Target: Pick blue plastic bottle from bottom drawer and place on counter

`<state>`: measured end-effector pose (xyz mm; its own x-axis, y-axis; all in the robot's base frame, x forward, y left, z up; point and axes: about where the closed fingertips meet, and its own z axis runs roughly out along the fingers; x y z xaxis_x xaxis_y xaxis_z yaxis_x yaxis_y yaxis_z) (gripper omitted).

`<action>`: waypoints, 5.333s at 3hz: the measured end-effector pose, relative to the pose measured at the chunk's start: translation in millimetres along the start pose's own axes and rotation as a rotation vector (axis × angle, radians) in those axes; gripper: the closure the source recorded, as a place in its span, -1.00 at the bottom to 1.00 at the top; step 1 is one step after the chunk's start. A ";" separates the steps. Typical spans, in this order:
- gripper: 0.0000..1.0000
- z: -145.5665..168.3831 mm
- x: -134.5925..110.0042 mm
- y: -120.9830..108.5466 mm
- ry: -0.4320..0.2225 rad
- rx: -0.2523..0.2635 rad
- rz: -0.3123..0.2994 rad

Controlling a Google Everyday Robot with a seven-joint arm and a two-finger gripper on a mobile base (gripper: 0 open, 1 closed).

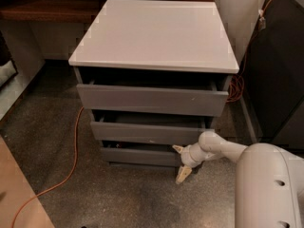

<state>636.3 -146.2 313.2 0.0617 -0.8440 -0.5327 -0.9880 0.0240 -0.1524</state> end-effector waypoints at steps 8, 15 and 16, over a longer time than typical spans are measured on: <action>-0.50 110.4 77.2 -68.7 0.071 0.096 -0.028; 0.57 117.2 80.1 -32.9 0.058 0.089 0.034; 0.10 121.6 77.9 -22.3 0.057 0.095 0.054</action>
Offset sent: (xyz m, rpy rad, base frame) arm 0.0456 -0.0009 -0.0566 -0.0867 -0.0370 -0.0291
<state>680.3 -147.4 173.9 -0.0022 -0.8690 -0.4948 -0.9716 0.1190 -0.2047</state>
